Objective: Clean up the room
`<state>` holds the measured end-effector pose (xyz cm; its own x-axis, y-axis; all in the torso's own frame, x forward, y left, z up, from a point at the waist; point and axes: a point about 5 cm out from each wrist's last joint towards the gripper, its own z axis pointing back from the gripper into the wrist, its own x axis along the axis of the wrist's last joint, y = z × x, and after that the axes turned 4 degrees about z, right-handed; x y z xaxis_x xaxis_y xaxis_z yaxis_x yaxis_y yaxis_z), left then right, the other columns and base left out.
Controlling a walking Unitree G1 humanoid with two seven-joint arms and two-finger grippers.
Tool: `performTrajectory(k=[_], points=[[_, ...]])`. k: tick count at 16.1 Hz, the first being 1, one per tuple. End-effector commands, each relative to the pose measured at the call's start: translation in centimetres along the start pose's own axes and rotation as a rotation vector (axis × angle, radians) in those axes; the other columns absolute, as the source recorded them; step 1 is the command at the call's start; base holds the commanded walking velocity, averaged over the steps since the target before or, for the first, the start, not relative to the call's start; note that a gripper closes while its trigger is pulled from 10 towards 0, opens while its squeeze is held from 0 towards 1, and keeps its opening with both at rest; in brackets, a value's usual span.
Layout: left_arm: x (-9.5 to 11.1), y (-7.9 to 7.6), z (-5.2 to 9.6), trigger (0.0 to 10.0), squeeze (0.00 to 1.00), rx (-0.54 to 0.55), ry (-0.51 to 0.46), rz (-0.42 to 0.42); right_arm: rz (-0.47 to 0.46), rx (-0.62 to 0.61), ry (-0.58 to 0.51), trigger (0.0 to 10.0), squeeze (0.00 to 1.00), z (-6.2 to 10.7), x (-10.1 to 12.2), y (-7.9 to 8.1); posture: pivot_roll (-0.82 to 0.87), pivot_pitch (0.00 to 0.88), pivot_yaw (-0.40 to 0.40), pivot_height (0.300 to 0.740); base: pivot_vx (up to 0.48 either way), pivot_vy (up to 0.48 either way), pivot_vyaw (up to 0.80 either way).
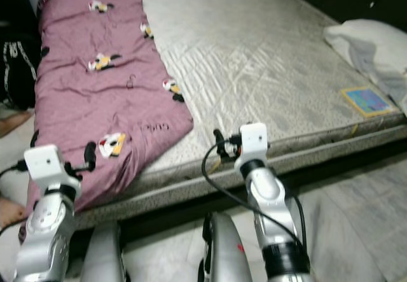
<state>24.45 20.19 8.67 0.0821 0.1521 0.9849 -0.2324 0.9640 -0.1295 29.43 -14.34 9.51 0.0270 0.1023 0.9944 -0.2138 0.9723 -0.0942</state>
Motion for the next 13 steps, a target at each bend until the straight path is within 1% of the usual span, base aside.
performTrajectory(k=[1, 6, 9, 12, 13], points=[[0.11, -0.3, -0.09, 10.0, 0.0, -0.012, 0.001, 0.011, -0.004, -0.009, 0.004, 10.0, 0.0, 0.07, -0.1, -0.33, -0.02, 0.028, -0.077, 0.541, 0.0, 0.0, 0.0], [0.04, -0.2, 0.13, 10.0, 0.0, -0.022, 0.008, 0.025, -0.003, -0.011, 0.008, 10.0, 0.0, 0.05, -0.13, -0.36, -0.02, 0.036, -0.077, 0.541, 0.0, 0.0, 0.0], [0.05, -0.04, 0.17, 10.0, 0.0, -0.036, 0.003, 0.045, 0.02, 0.004, 0.001, 10.0, 0.0, 0.1, -0.02, -0.33, -0.02, 0.04, -0.077, 0.541, 0.0, 0.0, 0.0], [0.17, 0.13, 0.1, 10.0, 0.0, -0.043, -0.002, 0.062, 0.02, -0.003, 0.009, 10.0, 0.0, 0.23, -0.2, -0.62, -0.03, 0.043, -0.077, 0.541, 0.0, 0.0, 0.0], [0.18, 0.11, 0.11, 10.0, 0.0, -0.046, -0.004, 0.063, 0.021, -0.003, 0.009, 10.0, 0.0, 0.24, -0.21, -0.61, -0.03, 0.043, -0.077, 0.541, 0.24, 0.0, 0.0]])
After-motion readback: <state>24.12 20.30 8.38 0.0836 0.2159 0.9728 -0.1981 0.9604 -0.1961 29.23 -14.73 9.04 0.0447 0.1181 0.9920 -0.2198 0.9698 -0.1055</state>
